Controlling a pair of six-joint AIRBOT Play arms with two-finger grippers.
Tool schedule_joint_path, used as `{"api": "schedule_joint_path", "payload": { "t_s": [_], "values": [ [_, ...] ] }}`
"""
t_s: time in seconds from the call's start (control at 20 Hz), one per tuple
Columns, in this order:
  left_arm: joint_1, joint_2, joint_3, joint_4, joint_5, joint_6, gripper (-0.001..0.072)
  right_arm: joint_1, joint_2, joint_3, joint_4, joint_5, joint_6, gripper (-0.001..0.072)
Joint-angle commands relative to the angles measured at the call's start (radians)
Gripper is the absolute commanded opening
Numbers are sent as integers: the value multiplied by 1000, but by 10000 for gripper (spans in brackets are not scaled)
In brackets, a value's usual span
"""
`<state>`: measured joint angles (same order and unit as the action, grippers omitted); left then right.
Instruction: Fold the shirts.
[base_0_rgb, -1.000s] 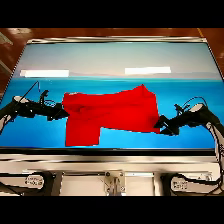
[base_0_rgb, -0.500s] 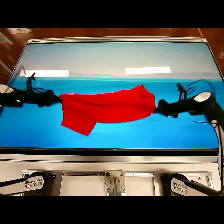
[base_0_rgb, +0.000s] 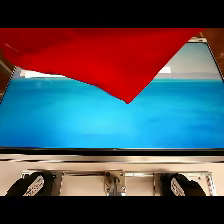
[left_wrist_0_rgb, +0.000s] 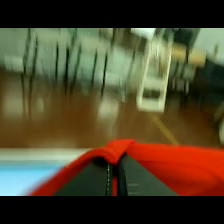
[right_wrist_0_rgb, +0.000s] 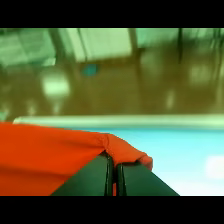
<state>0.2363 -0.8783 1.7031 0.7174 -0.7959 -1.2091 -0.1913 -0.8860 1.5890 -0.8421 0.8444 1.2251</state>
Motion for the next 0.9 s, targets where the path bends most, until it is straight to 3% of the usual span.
{"api": "schedule_joint_path", "payload": {
  "t_s": [0.0, 0.2, 0.35, 0.45, 0.6, 0.85],
  "values": [
    [0, 136, 100, 5, 111, -20, 48, 1, 94, 131, -66, -32, 36, 67],
    [0, 244, 100, 29, 94, -21, 48, 1, 164, 173, -92, 23, 47, 68],
    [0, 304, 100, 121, 29, -115, 48, 1, 230, 173, -190, 37, 100, 68],
    [0, 332, 100, 221, -83, -186, 48, 1, 268, 173, -262, 89, 143, 68],
    [0, 344, 99, 357, -338, -267, 48, 1, 294, 173, -354, 275, 192, 68],
    [0, 340, -6, 415, -636, -274, 48, 1, 233, 172, -436, 725, 204, 68]
  ]
}}
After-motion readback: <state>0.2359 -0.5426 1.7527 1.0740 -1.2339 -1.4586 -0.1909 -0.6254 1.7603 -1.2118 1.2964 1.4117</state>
